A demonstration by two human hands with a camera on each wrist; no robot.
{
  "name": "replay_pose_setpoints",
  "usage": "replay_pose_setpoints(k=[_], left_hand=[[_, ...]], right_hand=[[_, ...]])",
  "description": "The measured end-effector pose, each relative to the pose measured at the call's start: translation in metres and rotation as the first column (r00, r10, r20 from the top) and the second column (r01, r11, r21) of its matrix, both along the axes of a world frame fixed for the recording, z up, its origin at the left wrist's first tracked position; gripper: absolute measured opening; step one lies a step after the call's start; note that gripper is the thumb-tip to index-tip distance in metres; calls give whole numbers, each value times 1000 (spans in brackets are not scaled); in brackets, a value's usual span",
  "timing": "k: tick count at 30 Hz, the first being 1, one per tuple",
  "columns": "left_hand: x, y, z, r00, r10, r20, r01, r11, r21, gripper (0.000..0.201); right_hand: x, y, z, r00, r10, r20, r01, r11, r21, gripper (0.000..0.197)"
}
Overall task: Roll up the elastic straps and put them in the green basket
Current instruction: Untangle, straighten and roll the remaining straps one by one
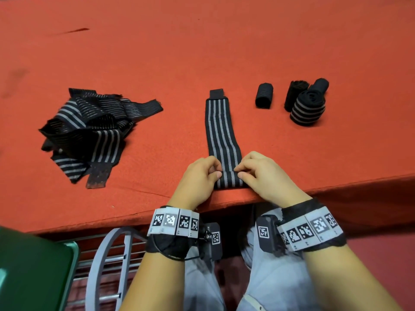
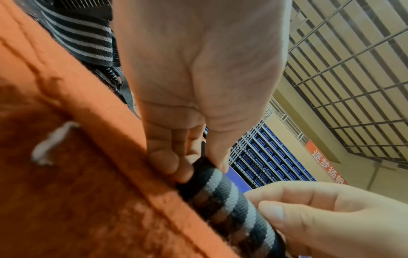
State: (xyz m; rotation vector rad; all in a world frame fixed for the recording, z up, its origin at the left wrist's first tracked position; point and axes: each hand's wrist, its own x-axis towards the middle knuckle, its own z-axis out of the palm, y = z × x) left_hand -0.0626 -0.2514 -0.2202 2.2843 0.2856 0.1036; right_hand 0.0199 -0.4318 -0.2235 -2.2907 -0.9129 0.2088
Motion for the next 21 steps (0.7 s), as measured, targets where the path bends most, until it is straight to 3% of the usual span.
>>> replay_pose_setpoints(k=[4,7,12,15,21], left_hand=[[2,-2,-4,991,37,127,-52,992,113,7],[-2,-1,-6,987,26,161,-45,992,117,12],[-8,2,-3,998,-37,57,26,985,168,42],[-9,1,-2,997,-32,73,19,984,178,39],[-9,-1,2,998,-46,47,38,984,174,32]], right_hand=[[3,-3,3,993,108,-48,-113,985,-129,46],[4,0,2,996,88,-27,-91,987,-131,45],[5,4,0,1000,8,-26,-10,999,-50,28],[3,5,1,1000,-21,-12,20,998,-52,21],[-4,4,-2,1000,-23,3,23,999,-30,36]])
